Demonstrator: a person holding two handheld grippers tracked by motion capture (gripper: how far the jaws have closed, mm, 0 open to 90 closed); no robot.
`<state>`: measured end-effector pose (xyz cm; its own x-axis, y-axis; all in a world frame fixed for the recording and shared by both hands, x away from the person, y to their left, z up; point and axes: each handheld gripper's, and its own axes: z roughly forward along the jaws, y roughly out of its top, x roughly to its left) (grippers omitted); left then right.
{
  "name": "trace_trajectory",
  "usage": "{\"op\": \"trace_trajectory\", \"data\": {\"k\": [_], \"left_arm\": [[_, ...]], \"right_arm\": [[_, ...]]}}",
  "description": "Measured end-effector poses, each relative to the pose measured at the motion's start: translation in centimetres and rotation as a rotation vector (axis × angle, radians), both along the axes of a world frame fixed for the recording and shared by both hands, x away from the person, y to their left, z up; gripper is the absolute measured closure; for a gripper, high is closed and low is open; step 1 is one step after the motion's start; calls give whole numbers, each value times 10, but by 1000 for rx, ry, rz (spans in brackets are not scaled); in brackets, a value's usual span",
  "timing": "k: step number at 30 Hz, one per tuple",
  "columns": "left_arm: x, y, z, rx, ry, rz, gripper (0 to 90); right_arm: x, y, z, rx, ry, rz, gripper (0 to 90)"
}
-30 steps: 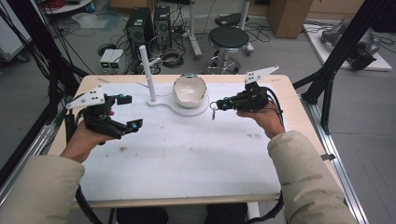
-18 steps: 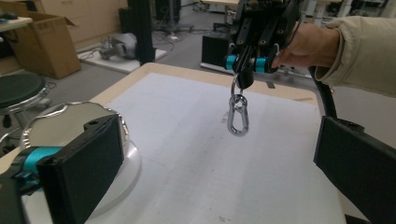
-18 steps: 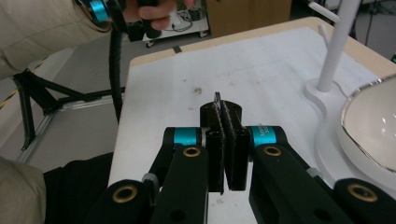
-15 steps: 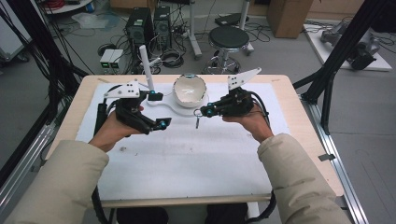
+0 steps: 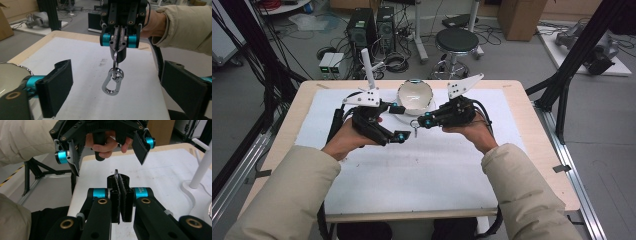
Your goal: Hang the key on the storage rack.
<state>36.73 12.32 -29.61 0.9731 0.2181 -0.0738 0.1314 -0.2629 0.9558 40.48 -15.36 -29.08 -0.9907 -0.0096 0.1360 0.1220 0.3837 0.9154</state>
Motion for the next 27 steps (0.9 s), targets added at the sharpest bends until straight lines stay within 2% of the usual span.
{"op": "trace_trajectory", "data": {"k": [2, 3, 6, 10, 11, 13, 18, 19, 27], "left_arm": [[0, 0, 0, -3, 4, -5, 158], [0, -1, 0, -5, 11, -8, 208], [1, -2, -2, 0, 28, -44, 256], [2, -3, -3, -5, 36, -67, 348], [1, -3, -3, -8, 38, -71, 348], [1, -2, -2, -9, 44, -77, 432], [2, -2, -3, -9, 54, -77, 505], [2, -1, -3, -8, 52, -80, 555], [3, -1, -3, -2, 48, -97, 654]], "right_arm": [[0, 0, 0, -3, 2, 0, 891], [0, 0, 0, -4, 1, 0, 891], [0, 0, 0, 4, 5, 7, 890], [-1, 0, 0, 2, 7, 14, 890], [-1, 0, 0, 2, 7, 14, 890], [-1, 0, 0, 6, 9, 16, 890], [-1, 0, 0, 6, 13, 24, 890], [-1, 0, 0, 7, 15, 24, 890], [-1, 0, -1, 7, 19, 27, 890]]}}
